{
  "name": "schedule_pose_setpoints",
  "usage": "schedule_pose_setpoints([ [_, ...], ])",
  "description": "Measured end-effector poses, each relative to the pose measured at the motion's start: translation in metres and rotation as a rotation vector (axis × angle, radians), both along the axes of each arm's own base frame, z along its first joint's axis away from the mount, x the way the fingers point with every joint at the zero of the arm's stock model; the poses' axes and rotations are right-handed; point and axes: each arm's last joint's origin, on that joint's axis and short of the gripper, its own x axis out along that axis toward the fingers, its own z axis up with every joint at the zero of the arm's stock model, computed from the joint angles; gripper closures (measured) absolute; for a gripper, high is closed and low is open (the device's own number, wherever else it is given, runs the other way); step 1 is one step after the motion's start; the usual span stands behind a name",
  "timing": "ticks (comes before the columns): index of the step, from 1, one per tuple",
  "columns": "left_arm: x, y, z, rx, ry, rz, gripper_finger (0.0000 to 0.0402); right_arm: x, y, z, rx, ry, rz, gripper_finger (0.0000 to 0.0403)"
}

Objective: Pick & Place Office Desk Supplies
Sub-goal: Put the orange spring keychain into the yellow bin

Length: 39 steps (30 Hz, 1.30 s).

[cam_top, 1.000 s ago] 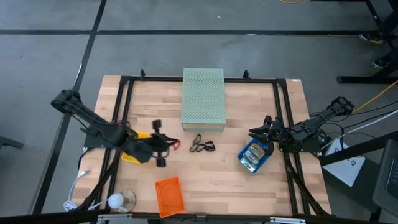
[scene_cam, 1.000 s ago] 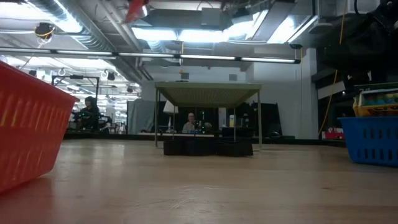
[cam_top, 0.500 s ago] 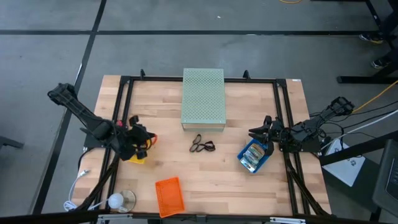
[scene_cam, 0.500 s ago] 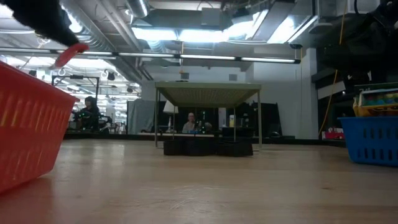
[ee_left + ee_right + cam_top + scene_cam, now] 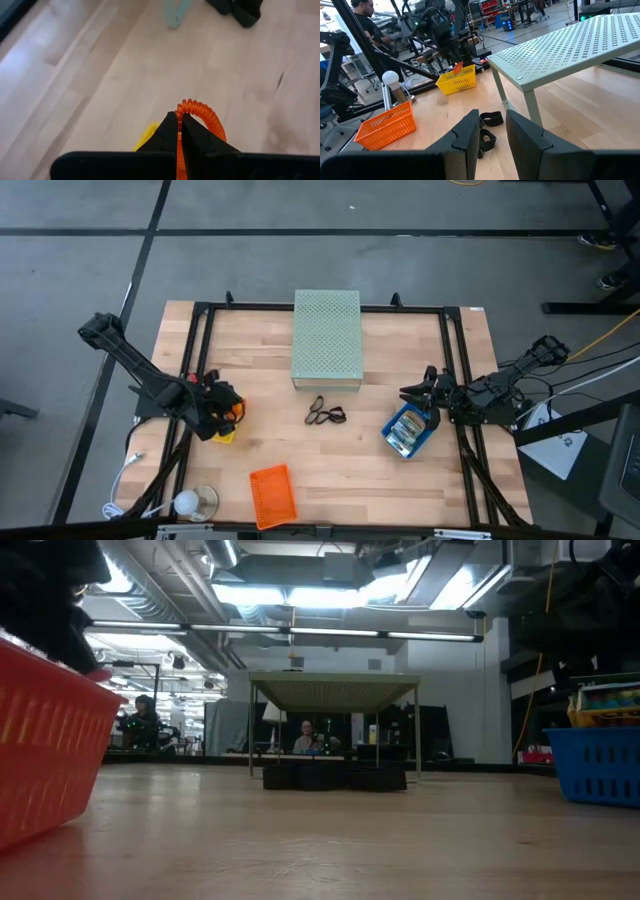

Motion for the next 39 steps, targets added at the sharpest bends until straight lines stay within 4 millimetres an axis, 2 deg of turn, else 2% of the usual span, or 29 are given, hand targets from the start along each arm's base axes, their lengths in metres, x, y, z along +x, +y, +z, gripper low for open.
schedule_pose_setpoints([
  [15,-0.004,0.001,-0.017,-0.063,0.057,0.012,0.0396,0.0,0.0,0.0,-0.007,0.005,0.0,0.0304],
  [28,-0.002,-0.001,-0.016,-0.099,0.031,0.016,0.035,0.0,0.0,0.0,-0.032,0.007,-0.011,0.0304],
  [32,-0.009,0.003,-0.019,-0.079,0.095,0.058,0.0351,0.0,-0.001,0.0,-0.034,0.007,-0.025,0.0304],
  [39,-0.023,0.011,-0.024,-0.107,0.246,0.167,0.0376,0.0,-0.001,-0.001,-0.011,0.006,-0.026,0.0304],
])
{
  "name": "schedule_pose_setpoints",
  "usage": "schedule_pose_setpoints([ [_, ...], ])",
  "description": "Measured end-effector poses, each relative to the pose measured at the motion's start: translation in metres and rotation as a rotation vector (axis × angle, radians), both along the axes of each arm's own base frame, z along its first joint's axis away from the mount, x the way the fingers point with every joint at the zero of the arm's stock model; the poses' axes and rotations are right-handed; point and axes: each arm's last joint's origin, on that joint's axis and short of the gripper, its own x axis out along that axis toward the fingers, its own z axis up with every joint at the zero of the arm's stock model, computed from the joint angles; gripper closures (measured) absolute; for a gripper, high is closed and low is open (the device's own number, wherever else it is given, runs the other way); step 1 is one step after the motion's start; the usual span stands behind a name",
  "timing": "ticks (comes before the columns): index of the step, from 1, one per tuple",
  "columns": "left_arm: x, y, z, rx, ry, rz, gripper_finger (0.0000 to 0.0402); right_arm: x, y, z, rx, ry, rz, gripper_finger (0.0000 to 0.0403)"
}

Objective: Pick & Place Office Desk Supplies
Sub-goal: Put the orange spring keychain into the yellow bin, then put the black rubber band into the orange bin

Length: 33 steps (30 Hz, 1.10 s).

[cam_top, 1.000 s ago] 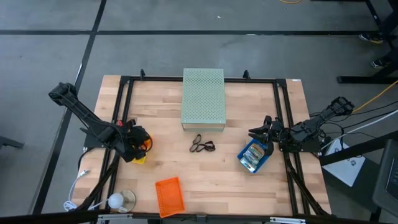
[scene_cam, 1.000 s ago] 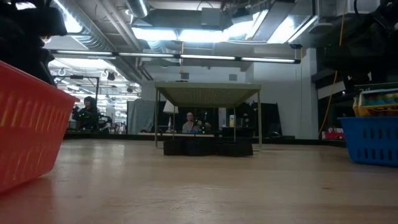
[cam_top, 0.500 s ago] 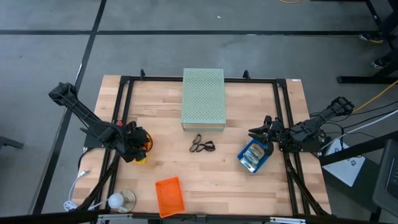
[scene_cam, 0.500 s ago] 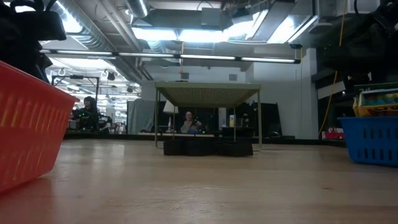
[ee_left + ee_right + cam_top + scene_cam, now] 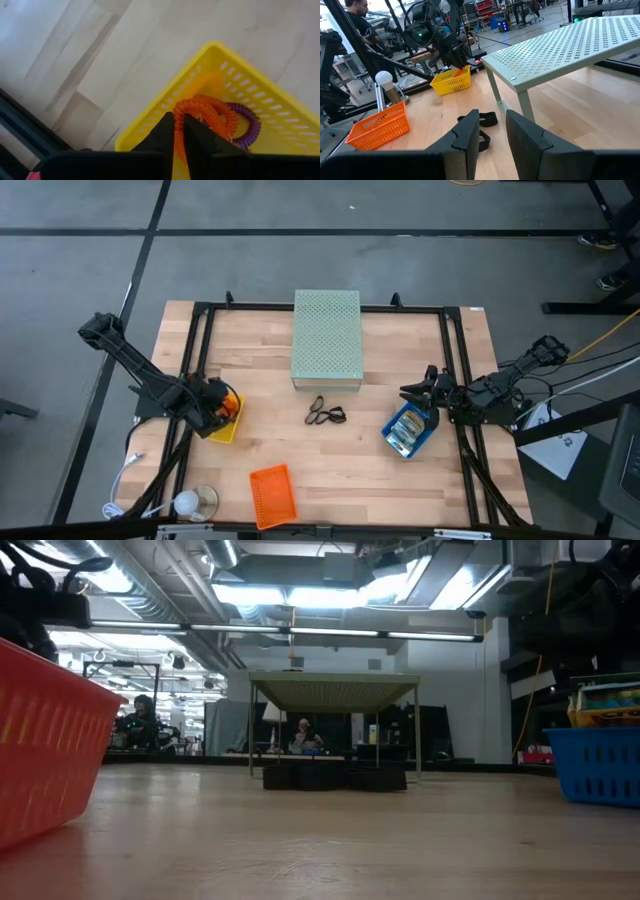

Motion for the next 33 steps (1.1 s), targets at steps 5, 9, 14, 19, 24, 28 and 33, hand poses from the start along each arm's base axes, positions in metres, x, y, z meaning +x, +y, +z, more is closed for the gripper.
schedule_pose_setpoints([
  [5,0.001,-0.001,0.0,-0.013,-0.011,0.013,0.0379,0.0,0.0,0.0,0.001,0.0,0.0,0.0305],
  [9,0.002,-0.002,0.0,-0.038,-0.024,0.015,0.0358,0.0,0.0,0.0,0.001,0.0,0.0,0.0305],
  [14,0.009,-0.004,0.003,0.036,-0.122,-0.032,0.0317,0.0,0.0,0.001,0.005,-0.008,0.001,0.0305],
  [19,0.02,-0.007,0.011,0.219,-0.302,-0.091,0.0275,0.0,0.0,0.004,0.008,-0.037,0.001,0.0305],
  [24,0.037,-0.017,0.026,0.348,-0.508,-0.156,0.0257,0.0,-0.001,0.015,0.053,-0.138,-0.031,0.0305],
  [28,0.053,-0.026,0.048,0.476,-0.681,-0.151,0.026,-0.001,-0.002,0.031,0.083,-0.277,-0.016,0.0305],
  [33,0.073,-0.025,0.069,0.61,-0.74,-0.216,0.0268,0.007,0.005,0.039,0.031,-0.359,0.125,0.0305],
])
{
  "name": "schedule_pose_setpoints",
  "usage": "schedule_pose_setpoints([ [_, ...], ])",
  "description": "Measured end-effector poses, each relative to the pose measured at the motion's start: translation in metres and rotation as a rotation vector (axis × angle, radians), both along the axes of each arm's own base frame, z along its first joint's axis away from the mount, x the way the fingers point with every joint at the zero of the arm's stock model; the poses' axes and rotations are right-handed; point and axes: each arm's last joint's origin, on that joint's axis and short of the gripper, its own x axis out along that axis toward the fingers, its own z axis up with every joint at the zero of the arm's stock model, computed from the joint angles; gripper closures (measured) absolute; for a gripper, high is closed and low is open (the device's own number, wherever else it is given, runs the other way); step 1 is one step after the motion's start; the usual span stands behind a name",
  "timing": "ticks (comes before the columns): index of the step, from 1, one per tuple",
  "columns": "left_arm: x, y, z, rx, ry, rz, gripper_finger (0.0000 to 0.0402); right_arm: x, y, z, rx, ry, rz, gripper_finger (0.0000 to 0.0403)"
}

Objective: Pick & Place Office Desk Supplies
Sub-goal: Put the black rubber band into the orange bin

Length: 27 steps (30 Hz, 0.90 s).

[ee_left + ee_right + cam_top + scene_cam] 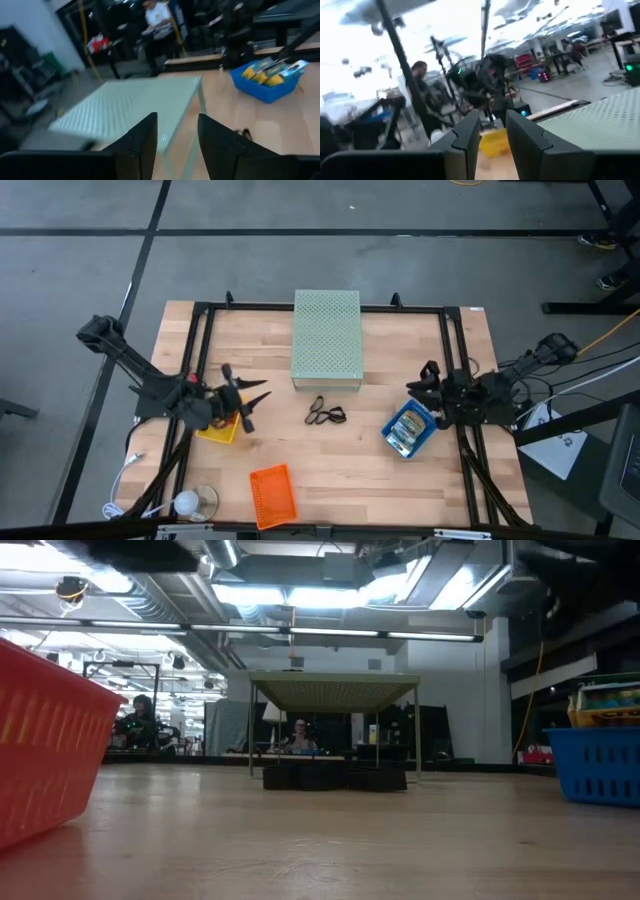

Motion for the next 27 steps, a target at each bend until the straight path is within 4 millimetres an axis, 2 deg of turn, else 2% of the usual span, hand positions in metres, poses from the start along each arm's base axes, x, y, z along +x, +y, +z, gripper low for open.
schedule_pose_setpoints([
  [4,0.021,0.014,0.004,0.049,-0.004,-0.082,0.0274,0.016,0.003,-0.015,-0.124,0.138,-0.078,0.0305],
  [7,0.037,0.033,-0.004,0.04,0.038,-0.155,0.0276,0.029,0.003,-0.018,-0.173,0.229,-0.156,0.0305],
  [12,0.067,0.067,-0.026,-0.057,0.071,-0.262,0.0282,0.06,0.008,0.004,-0.187,0.257,-0.156,0.0305],
  [15,0.083,0.077,-0.039,-0.094,0.058,-0.307,0.0287,0.082,0.013,0.016,-0.205,0.282,-0.165,0.0305],
  [22,0.102,0.078,-0.068,-0.21,0.127,-0.416,0.0292,0.12,0.024,-0.004,-0.234,0.597,-0.114,0.0305],
  [25,0.103,0.067,-0.073,-0.364,0.196,-0.462,0.0287,0.13,0.029,-0.008,-0.244,0.629,-0.08,0.0305],
  [27,0.099,0.054,-0.081,-0.378,0.279,-0.44,0.0282,0.135,0.032,-0.006,-0.257,0.63,-0.04,0.0305],
])
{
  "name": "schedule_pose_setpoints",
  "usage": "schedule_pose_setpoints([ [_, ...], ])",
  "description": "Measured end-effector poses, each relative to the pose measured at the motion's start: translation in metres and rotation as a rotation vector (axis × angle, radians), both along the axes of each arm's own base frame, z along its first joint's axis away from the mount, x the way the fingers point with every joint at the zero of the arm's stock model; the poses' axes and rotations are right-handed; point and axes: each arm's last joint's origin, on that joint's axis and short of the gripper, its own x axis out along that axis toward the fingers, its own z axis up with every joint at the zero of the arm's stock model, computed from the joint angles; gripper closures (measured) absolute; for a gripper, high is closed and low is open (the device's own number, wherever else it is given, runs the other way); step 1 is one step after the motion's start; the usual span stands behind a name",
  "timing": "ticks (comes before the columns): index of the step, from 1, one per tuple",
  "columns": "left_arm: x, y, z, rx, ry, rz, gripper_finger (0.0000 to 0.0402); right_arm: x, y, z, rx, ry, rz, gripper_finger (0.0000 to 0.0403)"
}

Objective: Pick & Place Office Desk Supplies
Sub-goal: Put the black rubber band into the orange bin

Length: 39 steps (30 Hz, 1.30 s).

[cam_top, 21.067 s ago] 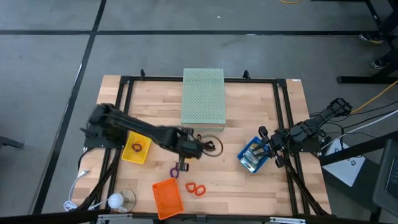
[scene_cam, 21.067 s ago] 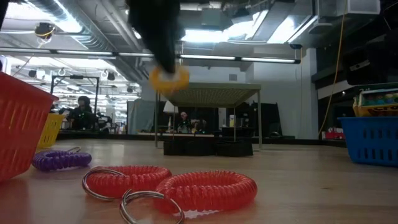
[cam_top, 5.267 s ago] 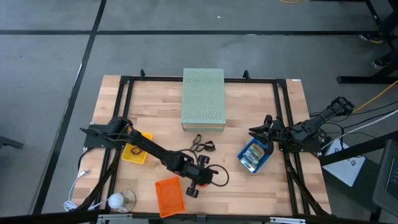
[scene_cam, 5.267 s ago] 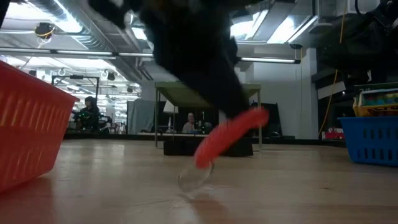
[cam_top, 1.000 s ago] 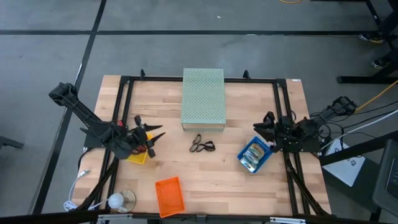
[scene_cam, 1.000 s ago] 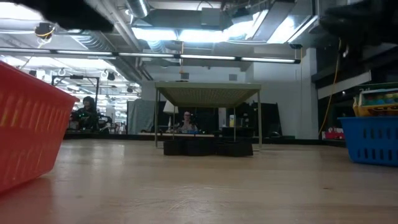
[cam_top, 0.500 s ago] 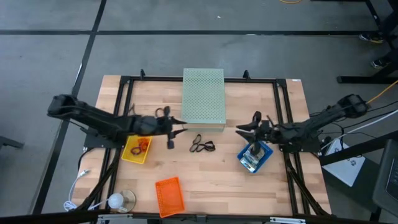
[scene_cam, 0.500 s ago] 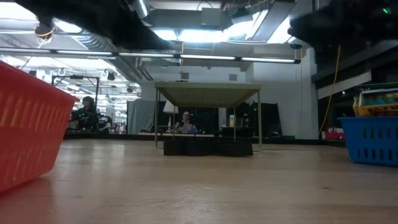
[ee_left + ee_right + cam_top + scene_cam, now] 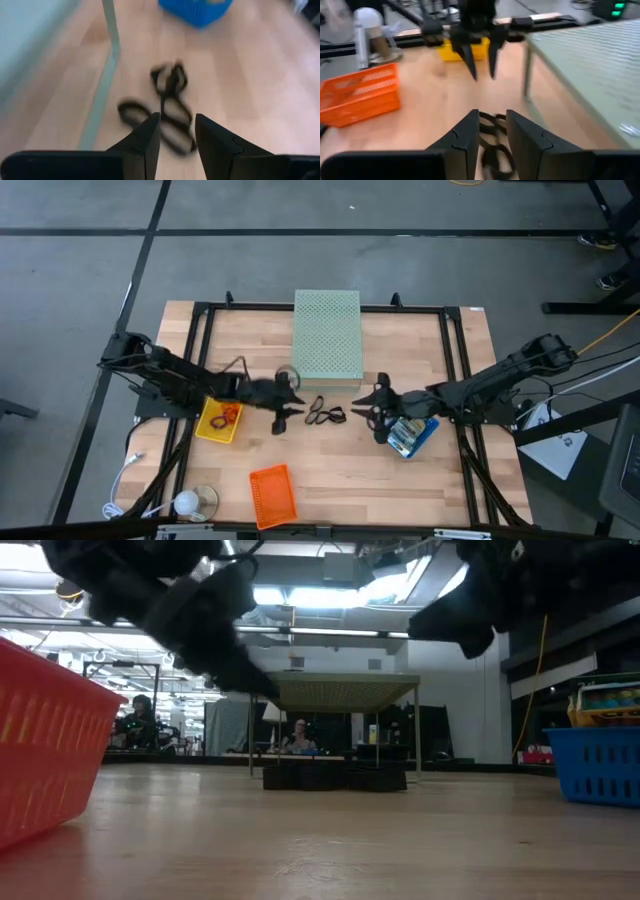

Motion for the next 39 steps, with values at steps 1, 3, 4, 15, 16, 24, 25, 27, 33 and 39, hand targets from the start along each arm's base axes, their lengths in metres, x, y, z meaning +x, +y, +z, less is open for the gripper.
schedule_pose_setpoints([
  [1,-0.002,-0.007,-0.002,0.028,0.019,0.011,0.028,0.003,0.001,0.002,-0.003,-0.002,0.016,0.0305],
  [3,-0.003,-0.015,-0.002,0.052,0.013,0.015,0.0275,0.007,0.002,0.007,-0.007,-0.012,0.037,0.0305],
  [4,-0.003,-0.019,0.0,0.048,0.004,-0.003,0.0273,0.009,0.003,0.009,-0.007,-0.018,0.051,0.0305],
  [15,0.026,-0.05,-0.005,0.247,0.195,-0.056,0.0274,0.013,0.005,0.017,0.006,-0.034,0.108,0.0304],
  [16,0.033,-0.052,-0.008,0.27,0.21,-0.059,0.0274,0.013,0.005,0.017,0.006,-0.034,0.108,0.0304],
  [24,0.068,-0.058,-0.017,0.39,0.381,-0.042,0.0274,0.013,0.006,0.017,0.02,-0.024,0.15,0.0304],
  [25,0.07,-0.058,-0.017,0.39,0.386,-0.041,0.0274,0.013,0.007,0.016,0.025,-0.022,0.158,0.0304],
  [27,0.073,-0.059,-0.017,0.385,0.388,-0.035,0.0274,0.013,0.007,0.016,0.028,-0.015,0.156,0.0304],
  [33,0.071,-0.05,-0.02,0.331,0.44,0.001,0.0274,0.013,0.007,0.015,0.042,-0.009,0.15,0.0304],
  [39,0.07,-0.046,-0.022,0.288,0.465,0.019,0.0274,0.013,0.007,0.015,0.043,-0.011,0.149,0.0304],
])
